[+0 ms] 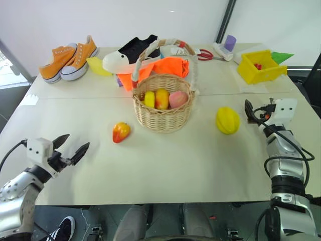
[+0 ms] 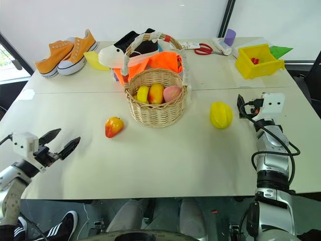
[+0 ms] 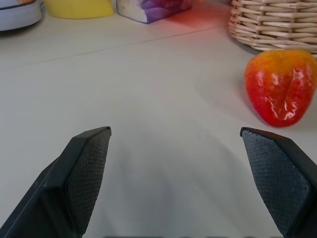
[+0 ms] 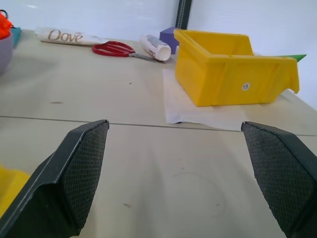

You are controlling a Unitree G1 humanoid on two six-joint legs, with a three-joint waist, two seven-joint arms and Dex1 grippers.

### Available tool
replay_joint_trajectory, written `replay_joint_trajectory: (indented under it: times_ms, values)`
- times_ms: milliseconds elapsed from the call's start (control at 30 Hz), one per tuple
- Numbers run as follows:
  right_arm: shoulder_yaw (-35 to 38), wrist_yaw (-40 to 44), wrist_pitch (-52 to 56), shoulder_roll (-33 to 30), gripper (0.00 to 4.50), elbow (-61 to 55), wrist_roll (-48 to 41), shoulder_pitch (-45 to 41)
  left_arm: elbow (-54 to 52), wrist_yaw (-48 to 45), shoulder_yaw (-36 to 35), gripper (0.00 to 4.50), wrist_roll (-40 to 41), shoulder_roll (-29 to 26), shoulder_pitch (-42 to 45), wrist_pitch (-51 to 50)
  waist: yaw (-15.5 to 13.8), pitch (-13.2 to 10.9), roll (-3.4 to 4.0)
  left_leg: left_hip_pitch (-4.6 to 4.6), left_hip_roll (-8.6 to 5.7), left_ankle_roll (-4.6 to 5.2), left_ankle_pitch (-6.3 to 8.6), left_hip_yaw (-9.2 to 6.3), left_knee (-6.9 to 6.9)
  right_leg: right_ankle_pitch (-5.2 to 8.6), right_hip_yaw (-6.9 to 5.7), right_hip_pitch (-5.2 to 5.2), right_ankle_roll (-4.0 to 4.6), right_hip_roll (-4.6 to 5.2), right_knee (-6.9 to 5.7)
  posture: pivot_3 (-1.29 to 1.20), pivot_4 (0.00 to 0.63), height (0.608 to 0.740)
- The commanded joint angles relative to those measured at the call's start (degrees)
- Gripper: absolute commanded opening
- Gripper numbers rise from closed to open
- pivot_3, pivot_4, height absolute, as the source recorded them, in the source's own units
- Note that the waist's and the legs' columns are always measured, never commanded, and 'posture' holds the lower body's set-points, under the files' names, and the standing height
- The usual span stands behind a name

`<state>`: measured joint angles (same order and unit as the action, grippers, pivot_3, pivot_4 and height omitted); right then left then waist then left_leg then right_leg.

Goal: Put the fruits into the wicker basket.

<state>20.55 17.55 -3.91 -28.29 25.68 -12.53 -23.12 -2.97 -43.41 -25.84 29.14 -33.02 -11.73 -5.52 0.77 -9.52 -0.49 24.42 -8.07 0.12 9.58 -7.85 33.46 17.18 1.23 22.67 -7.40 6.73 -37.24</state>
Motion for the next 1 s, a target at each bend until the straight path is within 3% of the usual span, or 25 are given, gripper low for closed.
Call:
replay_joint_trajectory:
  times_ms: [33,200,800,1000]
  values:
    - [0.2,0.2,-1.9,-0.8,4.46,0.8,0.2,-1.6,-1.7,0.3,-2.4,4.5,0.5,0.5,-0.3,2.5,0.0,0.0,0.0,0.0,0.0,0.0,0.0,0.0,0.0,0.0,0.0,0.0,0.0,0.0,0.0,0.0,0.15,0.74]
    - [-0.4,0.6,-2.6,-0.9,4.46,2.2,0.5,-2.4,-1.4,3.9,-1.6,4.5,-3.5,0.2,0.3,3.7,-0.1,0.0,0.0,0.0,0.0,0.01,0.0,0.0,0.01,0.0,0.0,-0.02,0.0,0.01,0.04,0.0,0.15,0.74]
    - [-0.6,1.2,-1.7,-0.7,4.46,-1.5,-0.4,-2.1,-0.3,-4.7,-1.4,4.5,2.3,0.3,3.1,4.2,0.1,0.0,0.02,-0.01,0.0,0.01,-0.01,0.01,0.0,-0.01,0.0,-0.02,-0.01,-0.01,0.03,0.0,0.15,0.74]
    - [-1.7,2.2,5.7,1.7,4.46,-19.1,-4.9,3.9,-5.9,-8.0,-0.2,4.5,6.2,-1.4,4.6,0.0,-0.2,0.0,0.02,0.01,0.01,0.01,-0.01,-0.01,-0.03,-0.01,0.0,0.01,-0.01,-0.01,0.02,0.0,0.15,0.74]
